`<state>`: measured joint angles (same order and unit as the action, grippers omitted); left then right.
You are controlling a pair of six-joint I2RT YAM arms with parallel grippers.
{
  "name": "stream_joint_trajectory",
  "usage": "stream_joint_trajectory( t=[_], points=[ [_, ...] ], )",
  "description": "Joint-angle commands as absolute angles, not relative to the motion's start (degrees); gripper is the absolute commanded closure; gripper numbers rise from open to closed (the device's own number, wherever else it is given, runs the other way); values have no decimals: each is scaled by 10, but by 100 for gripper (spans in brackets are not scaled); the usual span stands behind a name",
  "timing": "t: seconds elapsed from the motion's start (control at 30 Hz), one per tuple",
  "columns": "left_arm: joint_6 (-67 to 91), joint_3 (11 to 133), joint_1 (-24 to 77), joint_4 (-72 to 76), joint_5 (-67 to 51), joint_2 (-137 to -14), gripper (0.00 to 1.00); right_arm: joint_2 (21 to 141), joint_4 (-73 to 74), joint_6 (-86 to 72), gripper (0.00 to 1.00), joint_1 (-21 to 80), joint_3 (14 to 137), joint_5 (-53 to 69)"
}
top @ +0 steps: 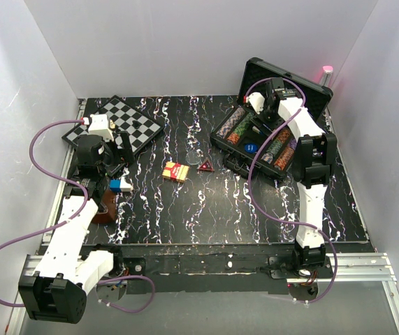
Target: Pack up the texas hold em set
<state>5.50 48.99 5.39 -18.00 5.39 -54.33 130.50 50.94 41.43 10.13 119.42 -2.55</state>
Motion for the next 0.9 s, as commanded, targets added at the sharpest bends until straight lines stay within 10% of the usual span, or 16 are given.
stream_joint_trajectory(
  t=[0.0,0.27,0.87],
  points=[
    [49,494,56,-179,59,-538,2,1321,481,428,74,105,1204,3],
    [49,494,56,-178,57,-540,2,1316,453,410,41,106,1211,-22],
    [49,493,57,-177,54,-534,2,1275,381,385,13,110,1186,-80]
  ],
)
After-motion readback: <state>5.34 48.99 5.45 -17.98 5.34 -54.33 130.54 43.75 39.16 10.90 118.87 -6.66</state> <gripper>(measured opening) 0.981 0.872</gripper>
